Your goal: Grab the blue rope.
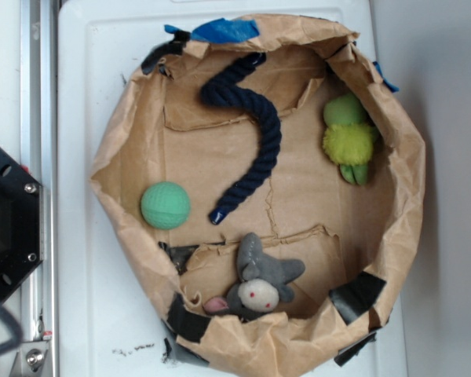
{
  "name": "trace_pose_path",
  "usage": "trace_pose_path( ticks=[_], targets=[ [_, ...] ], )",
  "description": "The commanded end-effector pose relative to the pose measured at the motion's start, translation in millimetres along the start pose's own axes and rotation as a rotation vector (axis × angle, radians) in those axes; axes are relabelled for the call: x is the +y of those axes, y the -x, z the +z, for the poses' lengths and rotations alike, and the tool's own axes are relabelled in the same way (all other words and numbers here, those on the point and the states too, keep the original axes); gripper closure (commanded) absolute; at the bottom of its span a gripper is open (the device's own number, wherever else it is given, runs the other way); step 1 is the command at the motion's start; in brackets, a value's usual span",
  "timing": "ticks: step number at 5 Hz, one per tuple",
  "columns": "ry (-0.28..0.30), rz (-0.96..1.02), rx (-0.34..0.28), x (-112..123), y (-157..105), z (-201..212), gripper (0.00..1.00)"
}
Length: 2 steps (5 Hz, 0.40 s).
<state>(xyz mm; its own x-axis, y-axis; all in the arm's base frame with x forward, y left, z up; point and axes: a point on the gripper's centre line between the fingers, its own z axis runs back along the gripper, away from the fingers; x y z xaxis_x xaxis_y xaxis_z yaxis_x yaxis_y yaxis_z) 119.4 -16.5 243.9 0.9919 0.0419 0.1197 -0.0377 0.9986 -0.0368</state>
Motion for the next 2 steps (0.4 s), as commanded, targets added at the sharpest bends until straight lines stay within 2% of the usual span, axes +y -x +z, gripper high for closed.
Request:
trace_pose_path(
  ticks=[1,2],
  targets=[
    [0.0,0.0,0.0,0.0,0.0,0.0,0.0],
    [-0.022,0.093,-0.059,5.7,-48.2,-19.8,0.0]
  ],
)
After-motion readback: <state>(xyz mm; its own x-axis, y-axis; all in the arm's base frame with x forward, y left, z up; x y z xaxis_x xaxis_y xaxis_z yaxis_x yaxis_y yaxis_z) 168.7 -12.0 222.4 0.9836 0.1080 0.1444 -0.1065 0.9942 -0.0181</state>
